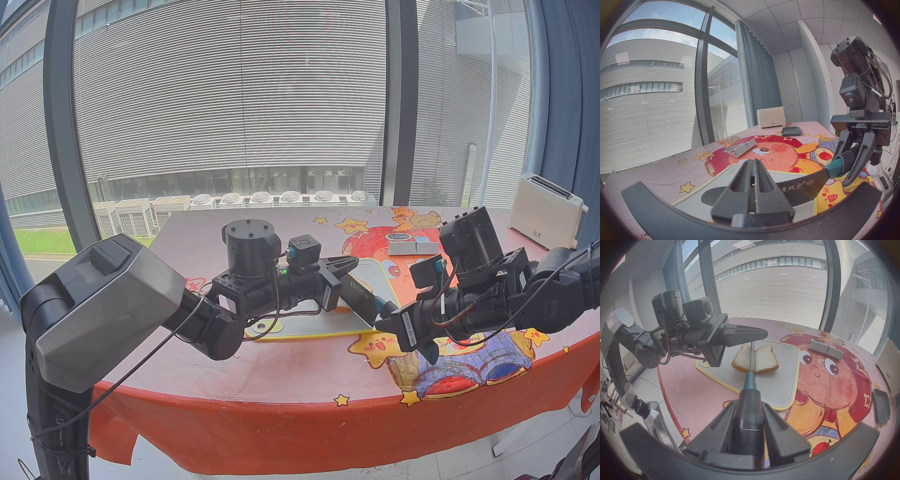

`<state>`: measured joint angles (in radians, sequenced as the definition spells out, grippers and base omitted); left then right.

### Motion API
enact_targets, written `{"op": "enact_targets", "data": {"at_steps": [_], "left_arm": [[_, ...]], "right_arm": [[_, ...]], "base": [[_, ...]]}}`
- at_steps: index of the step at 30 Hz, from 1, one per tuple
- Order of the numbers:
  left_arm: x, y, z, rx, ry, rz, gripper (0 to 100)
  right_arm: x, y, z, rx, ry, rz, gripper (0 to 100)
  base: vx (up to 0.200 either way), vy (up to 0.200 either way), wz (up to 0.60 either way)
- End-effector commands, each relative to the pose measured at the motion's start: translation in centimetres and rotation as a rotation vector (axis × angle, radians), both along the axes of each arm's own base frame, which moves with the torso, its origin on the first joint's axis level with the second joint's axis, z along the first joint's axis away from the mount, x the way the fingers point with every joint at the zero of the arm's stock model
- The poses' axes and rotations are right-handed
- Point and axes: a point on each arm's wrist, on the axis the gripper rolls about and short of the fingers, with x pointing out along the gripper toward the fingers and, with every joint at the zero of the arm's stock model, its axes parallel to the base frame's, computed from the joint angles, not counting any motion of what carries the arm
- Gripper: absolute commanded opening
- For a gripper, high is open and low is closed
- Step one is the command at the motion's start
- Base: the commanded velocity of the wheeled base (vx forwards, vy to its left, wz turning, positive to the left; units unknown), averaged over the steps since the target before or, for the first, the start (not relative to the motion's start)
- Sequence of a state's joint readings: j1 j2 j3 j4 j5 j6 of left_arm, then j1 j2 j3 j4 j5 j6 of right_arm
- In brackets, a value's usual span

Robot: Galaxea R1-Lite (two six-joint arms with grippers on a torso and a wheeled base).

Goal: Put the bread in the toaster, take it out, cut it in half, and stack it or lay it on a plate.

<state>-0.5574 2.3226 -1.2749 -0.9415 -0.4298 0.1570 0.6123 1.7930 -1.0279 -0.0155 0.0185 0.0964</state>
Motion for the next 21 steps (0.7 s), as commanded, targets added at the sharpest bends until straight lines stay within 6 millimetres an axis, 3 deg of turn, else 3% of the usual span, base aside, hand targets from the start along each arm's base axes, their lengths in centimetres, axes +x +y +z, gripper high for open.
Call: {"op": "enact_targets", "data": {"at_steps": [1,13,21], "left_arm": [[0.14,-0.05,-0.53,0.007,0.012,0.001,0],[0.31,0.09,-0.89,0.011,0.021,0.006,0],[0.48,0.07,-0.04,-0.001,0.004,0.007,0]], "right_arm": [[-0.02,0.03,0.08,0.003,-0.001,-0.001,0],[-0.02,0.03,-0.01,0.003,0.003,-0.003,0],[0.07,0.09,-0.41,-0.008,0.018,-0.004,0]], "base": [[0.000,0.000,0.00],[0.000,0.000,0.00],[0.000,0.000,0.00]]}}
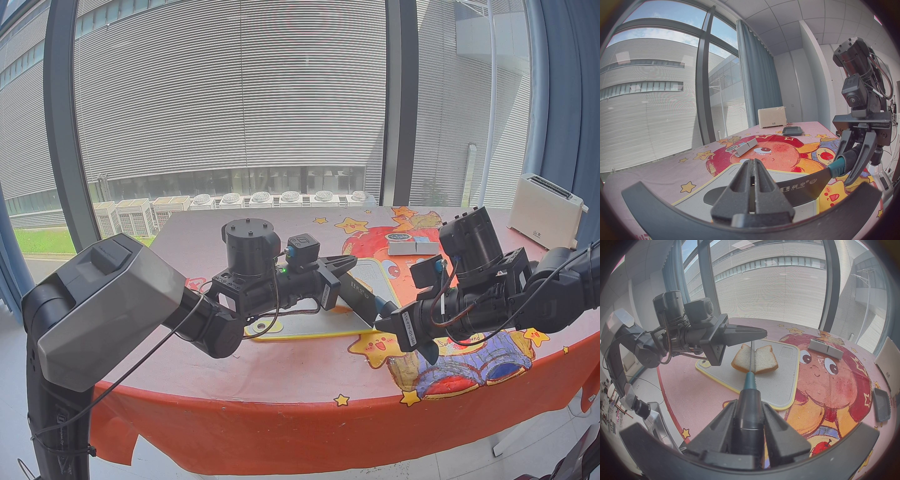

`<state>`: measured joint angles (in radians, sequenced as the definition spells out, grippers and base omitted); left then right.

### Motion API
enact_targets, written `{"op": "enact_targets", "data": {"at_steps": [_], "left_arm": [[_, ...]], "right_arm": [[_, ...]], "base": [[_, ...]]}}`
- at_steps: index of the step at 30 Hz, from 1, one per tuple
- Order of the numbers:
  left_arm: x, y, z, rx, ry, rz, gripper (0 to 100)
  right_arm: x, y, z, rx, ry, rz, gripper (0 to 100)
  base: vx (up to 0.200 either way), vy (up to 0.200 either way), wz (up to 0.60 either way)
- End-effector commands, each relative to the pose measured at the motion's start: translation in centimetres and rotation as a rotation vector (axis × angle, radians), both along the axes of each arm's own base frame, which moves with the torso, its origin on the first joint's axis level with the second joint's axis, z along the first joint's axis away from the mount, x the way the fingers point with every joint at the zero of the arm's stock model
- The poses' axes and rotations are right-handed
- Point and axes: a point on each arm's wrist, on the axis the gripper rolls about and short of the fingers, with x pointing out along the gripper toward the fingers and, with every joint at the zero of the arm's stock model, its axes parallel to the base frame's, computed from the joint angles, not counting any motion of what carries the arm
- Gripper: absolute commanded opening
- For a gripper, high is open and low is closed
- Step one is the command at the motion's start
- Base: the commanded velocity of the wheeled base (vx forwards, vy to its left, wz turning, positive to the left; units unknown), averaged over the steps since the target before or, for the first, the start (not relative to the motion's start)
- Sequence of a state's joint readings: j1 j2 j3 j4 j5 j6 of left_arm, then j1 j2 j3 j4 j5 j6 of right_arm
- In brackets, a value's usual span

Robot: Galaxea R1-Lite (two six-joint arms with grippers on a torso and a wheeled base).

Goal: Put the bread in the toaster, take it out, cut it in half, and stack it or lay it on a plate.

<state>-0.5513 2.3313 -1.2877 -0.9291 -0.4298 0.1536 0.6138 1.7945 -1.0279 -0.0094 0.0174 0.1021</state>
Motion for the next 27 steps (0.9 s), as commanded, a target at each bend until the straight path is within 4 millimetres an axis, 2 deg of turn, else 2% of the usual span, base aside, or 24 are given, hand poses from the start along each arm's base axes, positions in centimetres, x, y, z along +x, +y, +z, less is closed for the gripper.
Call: {"op": "enact_targets", "data": {"at_steps": [1,11,20,27], "left_arm": [[0.15,-0.06,0.18,-0.004,-0.006,0.001,0],[0.12,0.04,-0.52,0.004,0.007,0.002,0],[0.17,-0.07,0.33,-0.007,-0.009,0.001,0],[0.07,0.07,-0.09,0.001,0.005,0.003,0]], "right_arm": [[0.14,0.09,-0.36,-0.006,0.009,-0.001,0],[0.08,0.05,0.12,0.011,-0.004,-0.005,0],[0.15,0.14,-0.63,-0.013,0.019,-0.006,0],[0.10,0.06,-0.20,0.002,0.004,-0.004,0]], "base": [[0.000,0.000,0.00],[0.000,0.000,0.00],[0.000,0.000,0.00],[0.000,0.000,0.00]]}}
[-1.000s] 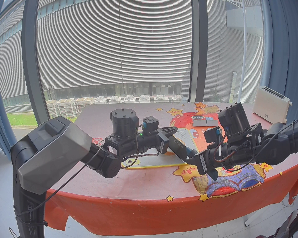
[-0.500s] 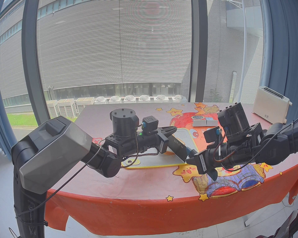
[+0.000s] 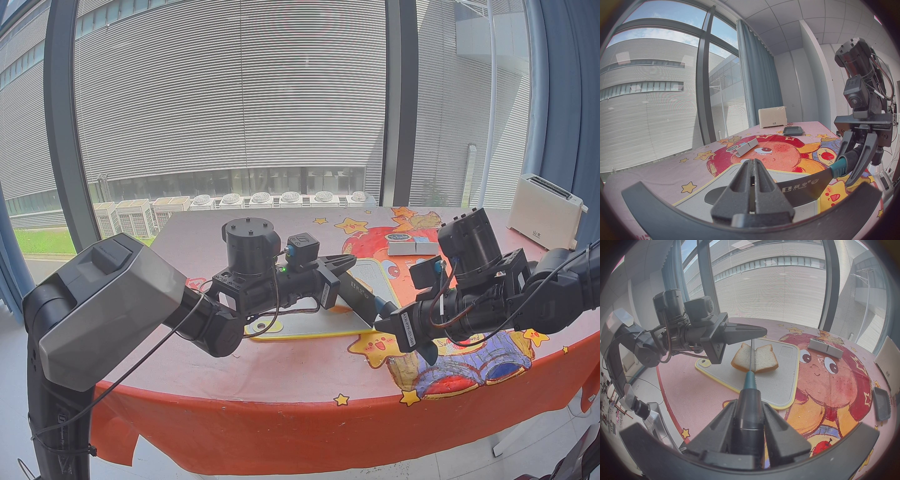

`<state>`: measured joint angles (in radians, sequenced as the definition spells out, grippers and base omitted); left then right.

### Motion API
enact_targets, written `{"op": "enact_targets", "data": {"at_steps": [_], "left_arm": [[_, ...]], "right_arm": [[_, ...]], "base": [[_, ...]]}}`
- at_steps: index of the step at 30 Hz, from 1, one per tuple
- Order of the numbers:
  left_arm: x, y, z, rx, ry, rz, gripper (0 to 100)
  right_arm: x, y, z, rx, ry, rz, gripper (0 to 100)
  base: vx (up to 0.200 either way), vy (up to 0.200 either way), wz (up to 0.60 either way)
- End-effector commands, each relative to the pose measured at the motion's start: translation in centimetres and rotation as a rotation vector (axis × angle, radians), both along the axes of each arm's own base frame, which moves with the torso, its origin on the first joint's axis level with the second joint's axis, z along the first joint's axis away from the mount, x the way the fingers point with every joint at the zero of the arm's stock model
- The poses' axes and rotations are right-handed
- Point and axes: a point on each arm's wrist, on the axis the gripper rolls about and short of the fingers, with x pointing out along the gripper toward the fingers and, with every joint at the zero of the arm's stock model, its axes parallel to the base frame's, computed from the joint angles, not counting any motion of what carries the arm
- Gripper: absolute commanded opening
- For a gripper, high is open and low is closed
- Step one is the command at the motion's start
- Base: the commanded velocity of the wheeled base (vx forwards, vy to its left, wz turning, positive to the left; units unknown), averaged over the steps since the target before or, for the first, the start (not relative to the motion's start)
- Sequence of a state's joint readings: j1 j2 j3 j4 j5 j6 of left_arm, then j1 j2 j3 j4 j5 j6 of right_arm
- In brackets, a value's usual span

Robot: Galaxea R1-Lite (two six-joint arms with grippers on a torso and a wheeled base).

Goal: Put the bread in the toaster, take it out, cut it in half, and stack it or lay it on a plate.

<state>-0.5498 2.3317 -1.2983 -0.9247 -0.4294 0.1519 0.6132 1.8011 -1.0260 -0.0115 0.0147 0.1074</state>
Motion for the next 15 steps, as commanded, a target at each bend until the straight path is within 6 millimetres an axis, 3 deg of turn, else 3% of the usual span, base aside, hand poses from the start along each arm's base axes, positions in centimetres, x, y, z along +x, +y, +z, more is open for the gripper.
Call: {"op": "enact_targets", "data": {"at_steps": [1,6,15], "left_arm": [[-0.1,0.1,-0.3,0.005,0.008,0.000,0],[0.0,0.1,-0.8,0.011,0.017,0.004,0],[0.2,0.0,0.4,-0.009,-0.012,0.004,0]], "right_arm": [[0.0,0.0,0.1,0.005,-0.003,0.003,0],[-0.3,0.1,0.4,0.014,-0.010,0.008,0],[0.2,0.2,-0.4,-0.005,0.008,0.002,0]], "base": [[0.000,0.000,0.00],[0.000,0.000,0.00],[0.000,0.000,0.00]]}}
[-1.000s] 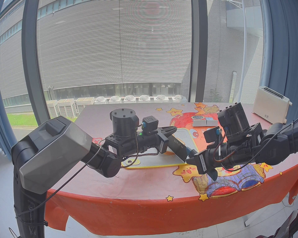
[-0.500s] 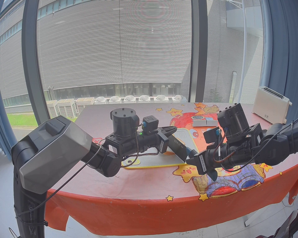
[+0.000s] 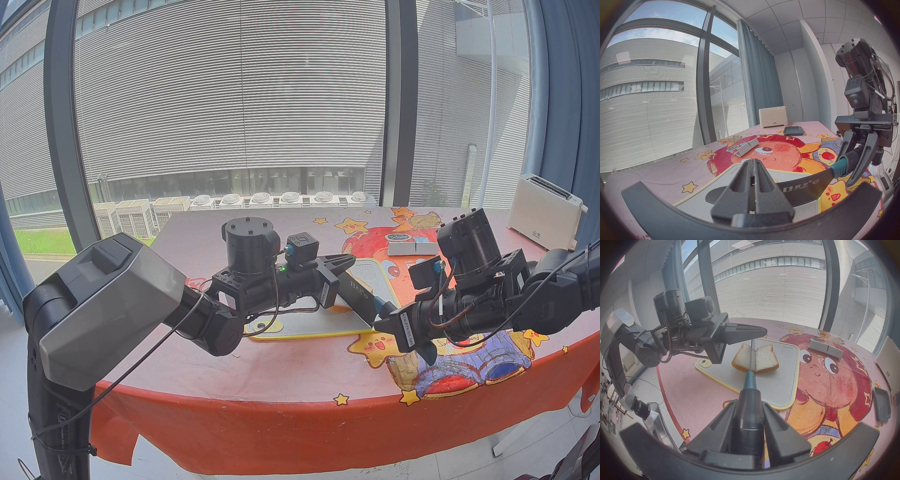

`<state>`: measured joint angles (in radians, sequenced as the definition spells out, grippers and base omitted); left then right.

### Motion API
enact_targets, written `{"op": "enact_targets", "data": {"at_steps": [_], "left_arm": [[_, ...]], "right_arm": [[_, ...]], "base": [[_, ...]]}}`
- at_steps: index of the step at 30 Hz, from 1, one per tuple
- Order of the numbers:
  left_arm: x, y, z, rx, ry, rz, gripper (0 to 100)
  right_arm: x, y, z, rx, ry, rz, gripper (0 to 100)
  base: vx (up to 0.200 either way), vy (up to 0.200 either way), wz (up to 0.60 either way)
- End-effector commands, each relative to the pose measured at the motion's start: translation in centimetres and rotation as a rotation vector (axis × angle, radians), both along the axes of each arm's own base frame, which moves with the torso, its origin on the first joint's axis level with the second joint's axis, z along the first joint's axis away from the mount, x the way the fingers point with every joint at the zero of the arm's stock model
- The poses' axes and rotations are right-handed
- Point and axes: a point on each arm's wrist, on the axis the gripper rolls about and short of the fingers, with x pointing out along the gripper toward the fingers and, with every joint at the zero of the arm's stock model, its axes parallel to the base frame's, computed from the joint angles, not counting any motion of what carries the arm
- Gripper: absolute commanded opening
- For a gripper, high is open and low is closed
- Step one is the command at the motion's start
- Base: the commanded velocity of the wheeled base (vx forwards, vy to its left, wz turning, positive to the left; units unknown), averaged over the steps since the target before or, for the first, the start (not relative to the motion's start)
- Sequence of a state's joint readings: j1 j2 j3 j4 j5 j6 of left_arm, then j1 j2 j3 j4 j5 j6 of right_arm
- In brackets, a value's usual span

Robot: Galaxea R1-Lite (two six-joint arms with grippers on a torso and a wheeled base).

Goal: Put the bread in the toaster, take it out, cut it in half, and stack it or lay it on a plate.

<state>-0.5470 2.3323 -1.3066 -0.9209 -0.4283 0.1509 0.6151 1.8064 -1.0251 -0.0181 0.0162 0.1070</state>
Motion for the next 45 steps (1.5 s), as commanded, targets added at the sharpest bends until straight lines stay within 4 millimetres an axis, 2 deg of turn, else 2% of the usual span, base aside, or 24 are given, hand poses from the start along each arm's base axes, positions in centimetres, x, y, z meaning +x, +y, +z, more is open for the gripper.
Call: {"op": "enact_targets", "data": {"at_steps": [1,7,14,17,23,31,38,43,45], "left_arm": [[0.0,0.0,0.2,-0.005,-0.007,0.000,0],[0.0,0.2,-0.8,0.011,0.015,0.010,0],[0.1,0.4,-1.6,0.023,0.031,0.018,0],[0.2,0.4,-1.1,0.015,0.018,0.018,0],[0.2,0.4,-0.1,0.004,0.002,0.018,0],[0.1,0.5,-0.7,0.016,0.022,0.021,0],[0.2,0.5,-0.9,0.017,0.022,0.022,0],[0.2,0.4,-0.3,0.008,0.008,0.023,0],[0.4,0.4,1.2,-0.015,-0.027,0.023,0]], "right_arm": [[0.1,0.1,-0.2,-0.003,0.006,0.000,0],[-0.6,-0.2,1.1,0.025,-0.025,0.006,0],[0.0,0.0,0.0,0.003,0.001,0.002,0],[0.1,0.1,-0.2,-0.003,0.008,0.004,0],[-0.1,0.0,0.4,0.013,-0.009,0.002,0],[-0.2,0.3,1.6,0.058,-0.026,-0.013,0],[0.1,0.2,0.9,0.047,-0.006,-0.027,0],[0.2,0.2,0.6,0.036,0.003,-0.028,0],[0.1,0.2,0.6,0.033,0.005,-0.026,0]], "base": [[0.000,0.000,0.00],[0.000,0.000,0.00],[0.000,0.000,0.00],[0.000,0.000,0.00],[0.000,0.000,0.00],[0.000,0.000,0.00],[0.000,0.000,0.00],[0.000,0.000,0.00],[0.000,0.000,0.00]]}}
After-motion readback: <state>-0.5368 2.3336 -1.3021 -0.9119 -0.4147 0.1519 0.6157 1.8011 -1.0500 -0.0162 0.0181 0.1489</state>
